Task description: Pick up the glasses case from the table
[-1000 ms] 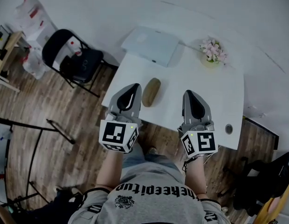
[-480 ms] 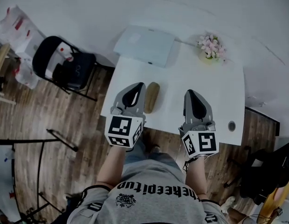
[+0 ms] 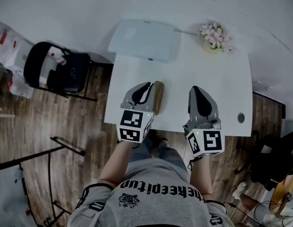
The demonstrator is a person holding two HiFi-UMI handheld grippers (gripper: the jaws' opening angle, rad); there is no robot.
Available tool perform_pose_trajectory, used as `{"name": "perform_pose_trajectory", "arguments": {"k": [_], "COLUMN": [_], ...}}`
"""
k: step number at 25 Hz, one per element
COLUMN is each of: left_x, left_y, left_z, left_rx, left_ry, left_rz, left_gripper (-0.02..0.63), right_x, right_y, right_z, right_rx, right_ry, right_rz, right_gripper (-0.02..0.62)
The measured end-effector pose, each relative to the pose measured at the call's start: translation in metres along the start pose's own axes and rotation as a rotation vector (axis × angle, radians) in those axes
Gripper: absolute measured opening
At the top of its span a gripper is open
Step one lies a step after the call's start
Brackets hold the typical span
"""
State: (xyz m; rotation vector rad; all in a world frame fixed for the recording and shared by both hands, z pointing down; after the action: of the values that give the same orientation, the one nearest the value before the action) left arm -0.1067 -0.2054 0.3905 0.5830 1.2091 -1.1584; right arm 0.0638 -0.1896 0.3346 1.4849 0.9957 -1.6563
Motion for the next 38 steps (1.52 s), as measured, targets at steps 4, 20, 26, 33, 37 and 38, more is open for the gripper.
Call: {"name": "perform_pose_trajectory", "arguments": {"k": [4,20,26,33,37,38], "left_x": [-0.02,-0.08,-0.092,-0.105,-0.11,-0.11], "left_y": [-0.007,-0.014,-0.016,-0.016,-0.017,-0.016], "left_z": [0.015,0.05,0.06,0.071,0.074,0.074], "left_rx": [-0.025,-0.078,-0.076,-0.072,-0.065,-0.067], "left_ry": [-0.082,-0.295,-0.338,-0.392,-0.418,-0.425], "left_rz": [-0.008,-0.031,-0.033,-0.037,-0.051,-0.059], "left_gripper": [0.058,0.143,0.219,0.267,0.295,0.299], "right_x": [-0.009,-0.036,-0.04,-0.046,-0.047,-0.047], "right_y": [-0.004,0.002,0.004,0.011,0.013,0.013], "right_z": [0.004,-0.005,-0.012,-0.016,-0.018,-0.019], "right_rx": [-0.024,-0.136,-0.168,-0.201,-0.217,-0.22], "right_ry": [-0.036,-0.147,-0.169,-0.189,-0.194,-0.195], "right_rz": [0.003,0.025,0.027,0.033,0.038,0.039], "right_gripper": [0.003,0.005,0.004,0.005,0.005,0.005]}}
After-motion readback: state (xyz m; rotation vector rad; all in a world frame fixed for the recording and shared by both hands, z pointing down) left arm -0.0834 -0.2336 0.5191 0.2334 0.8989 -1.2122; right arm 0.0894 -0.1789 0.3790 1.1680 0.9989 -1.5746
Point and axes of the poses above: the fingertips, and each gripper's own axes: z forward along the fingers, y to its right, x out of its top, the point moved 5 cm from there along -z, backward along the fingers, and after that the axes turned 6 degrees about -z, right-handed, at the moved point
